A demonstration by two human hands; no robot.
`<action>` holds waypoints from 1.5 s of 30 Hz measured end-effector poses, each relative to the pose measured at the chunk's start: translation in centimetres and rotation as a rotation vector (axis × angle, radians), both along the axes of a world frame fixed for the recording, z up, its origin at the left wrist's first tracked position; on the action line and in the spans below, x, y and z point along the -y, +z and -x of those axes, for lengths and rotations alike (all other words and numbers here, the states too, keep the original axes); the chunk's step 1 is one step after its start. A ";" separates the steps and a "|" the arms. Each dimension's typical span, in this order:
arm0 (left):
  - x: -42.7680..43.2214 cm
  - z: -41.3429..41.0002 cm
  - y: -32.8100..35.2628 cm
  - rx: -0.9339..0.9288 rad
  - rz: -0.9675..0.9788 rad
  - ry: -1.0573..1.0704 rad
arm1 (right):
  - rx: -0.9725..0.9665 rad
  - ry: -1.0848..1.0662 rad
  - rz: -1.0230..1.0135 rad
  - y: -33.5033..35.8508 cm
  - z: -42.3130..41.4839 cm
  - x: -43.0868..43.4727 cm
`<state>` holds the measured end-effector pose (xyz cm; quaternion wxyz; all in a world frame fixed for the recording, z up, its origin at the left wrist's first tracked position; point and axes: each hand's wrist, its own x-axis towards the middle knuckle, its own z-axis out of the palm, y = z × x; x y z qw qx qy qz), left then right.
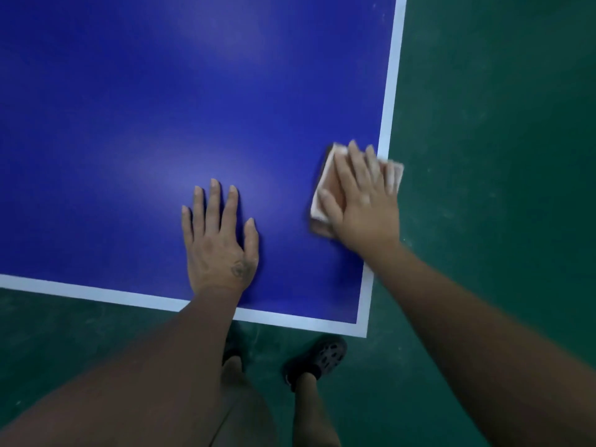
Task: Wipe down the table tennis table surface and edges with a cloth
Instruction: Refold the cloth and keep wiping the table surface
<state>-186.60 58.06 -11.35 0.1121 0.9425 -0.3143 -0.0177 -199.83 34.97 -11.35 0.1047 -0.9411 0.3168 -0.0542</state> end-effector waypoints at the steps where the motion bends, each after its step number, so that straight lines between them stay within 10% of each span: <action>1: 0.1 0.0 0.0 0.006 0.005 0.000 | -0.014 -0.028 -0.009 0.2 -1.7 2.0; 14: 0.0 0.0 0.0 0.031 0.039 0.000 | -0.063 0.009 0.003 0.0 3.3 -5.7; 27: -0.2 -0.2 -1.0 0.021 0.071 0.007 | -0.093 -0.021 -0.091 1.2 -8.6 9.4; 38: -0.2 -0.3 -1.2 -0.014 0.107 0.015 | -0.128 0.371 0.021 0.7 -3.7 7.8; 45: 0.1 -0.3 -0.8 -0.026 0.104 0.016 | -0.128 0.146 0.006 1.0 -12.2 15.6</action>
